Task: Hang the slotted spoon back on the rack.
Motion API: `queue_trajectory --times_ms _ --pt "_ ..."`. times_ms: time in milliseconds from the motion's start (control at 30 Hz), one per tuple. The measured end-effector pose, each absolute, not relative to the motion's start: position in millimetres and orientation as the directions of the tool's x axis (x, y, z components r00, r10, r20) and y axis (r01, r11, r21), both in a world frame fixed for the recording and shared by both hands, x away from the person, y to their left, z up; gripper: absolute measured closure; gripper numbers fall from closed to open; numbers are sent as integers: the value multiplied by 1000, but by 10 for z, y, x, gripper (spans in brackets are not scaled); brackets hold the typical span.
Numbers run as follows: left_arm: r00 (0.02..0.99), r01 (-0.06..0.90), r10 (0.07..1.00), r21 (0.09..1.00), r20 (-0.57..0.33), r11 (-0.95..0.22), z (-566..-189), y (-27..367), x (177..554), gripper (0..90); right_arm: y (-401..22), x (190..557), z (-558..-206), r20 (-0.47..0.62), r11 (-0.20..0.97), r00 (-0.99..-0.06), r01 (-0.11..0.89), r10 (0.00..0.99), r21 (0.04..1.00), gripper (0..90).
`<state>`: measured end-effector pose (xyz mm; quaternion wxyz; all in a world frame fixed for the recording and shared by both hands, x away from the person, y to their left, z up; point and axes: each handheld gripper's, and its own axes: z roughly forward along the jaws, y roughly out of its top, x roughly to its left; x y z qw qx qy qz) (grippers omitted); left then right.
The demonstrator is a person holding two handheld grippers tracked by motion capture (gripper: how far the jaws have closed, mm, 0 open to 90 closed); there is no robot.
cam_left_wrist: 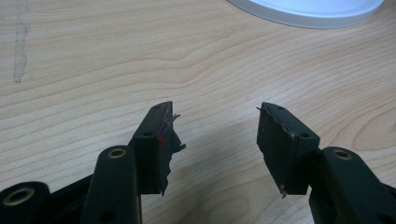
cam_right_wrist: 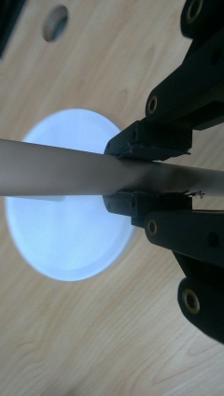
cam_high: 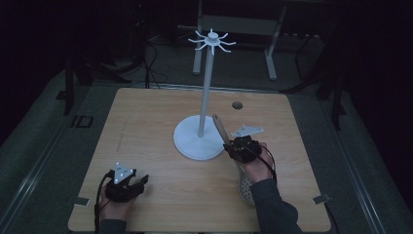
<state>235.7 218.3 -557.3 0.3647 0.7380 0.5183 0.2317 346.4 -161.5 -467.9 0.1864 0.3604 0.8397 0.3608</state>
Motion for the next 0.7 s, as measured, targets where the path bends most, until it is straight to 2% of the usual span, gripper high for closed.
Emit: queue_trajectory --times_ms 700 --pt "356 594 934 779 -32 -200 -5572 2172 2365 466 -1677 3389 -4329 -55 346 -666 314 744 884 744"
